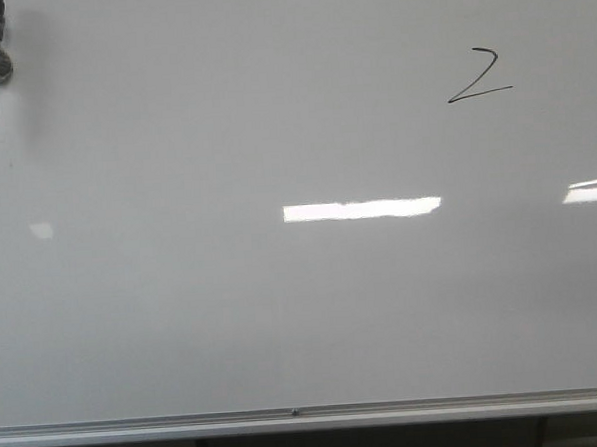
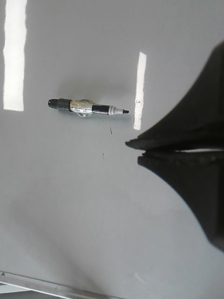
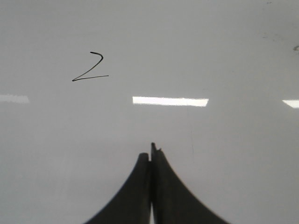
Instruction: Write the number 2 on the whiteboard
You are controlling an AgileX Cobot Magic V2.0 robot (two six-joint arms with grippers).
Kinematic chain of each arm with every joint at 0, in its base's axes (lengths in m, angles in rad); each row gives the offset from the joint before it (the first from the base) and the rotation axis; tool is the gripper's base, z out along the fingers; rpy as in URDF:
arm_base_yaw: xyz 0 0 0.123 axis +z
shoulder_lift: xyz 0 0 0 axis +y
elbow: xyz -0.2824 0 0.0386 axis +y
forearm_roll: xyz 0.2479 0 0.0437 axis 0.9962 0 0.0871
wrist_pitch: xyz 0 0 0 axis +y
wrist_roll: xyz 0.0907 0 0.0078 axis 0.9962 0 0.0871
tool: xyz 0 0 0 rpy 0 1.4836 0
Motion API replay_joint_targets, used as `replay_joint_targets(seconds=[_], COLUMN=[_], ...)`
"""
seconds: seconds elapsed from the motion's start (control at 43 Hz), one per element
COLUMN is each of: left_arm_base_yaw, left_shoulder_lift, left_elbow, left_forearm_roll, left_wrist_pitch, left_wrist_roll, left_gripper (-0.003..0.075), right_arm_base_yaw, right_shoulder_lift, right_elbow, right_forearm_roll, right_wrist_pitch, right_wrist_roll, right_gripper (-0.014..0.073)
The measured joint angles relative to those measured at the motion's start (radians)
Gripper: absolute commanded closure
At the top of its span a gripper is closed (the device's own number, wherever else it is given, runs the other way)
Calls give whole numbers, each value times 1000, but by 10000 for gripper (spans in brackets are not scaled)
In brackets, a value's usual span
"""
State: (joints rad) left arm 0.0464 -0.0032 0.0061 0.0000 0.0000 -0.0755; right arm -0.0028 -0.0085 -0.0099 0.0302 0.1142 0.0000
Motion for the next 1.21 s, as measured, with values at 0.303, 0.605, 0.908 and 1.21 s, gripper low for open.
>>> replay_joint_targets(seconds=[0.303, 0.605, 0.908, 1.21], left_arm_base_yaw=[0, 0, 0, 0], left_shoulder_lift=[0, 0, 0, 0], left_elbow=[0, 0, 0, 0], left_forearm_roll=[0, 0, 0, 0], left_wrist_pitch=[0, 0, 0, 0], left_wrist_roll=[0, 0, 0, 0], left_gripper=[741, 741, 741, 741], right_arm_base_yaw=[0, 0, 0, 0], right_shoulder_lift=[-1, -1, -1, -1], right_elbow=[36, 36, 36, 36], right_forearm_roll=[0, 0, 0, 0], right_wrist_pitch=[-77, -82, -82, -82], right_wrist_roll=[0, 0, 0, 0], right_gripper=[663, 663, 663, 663])
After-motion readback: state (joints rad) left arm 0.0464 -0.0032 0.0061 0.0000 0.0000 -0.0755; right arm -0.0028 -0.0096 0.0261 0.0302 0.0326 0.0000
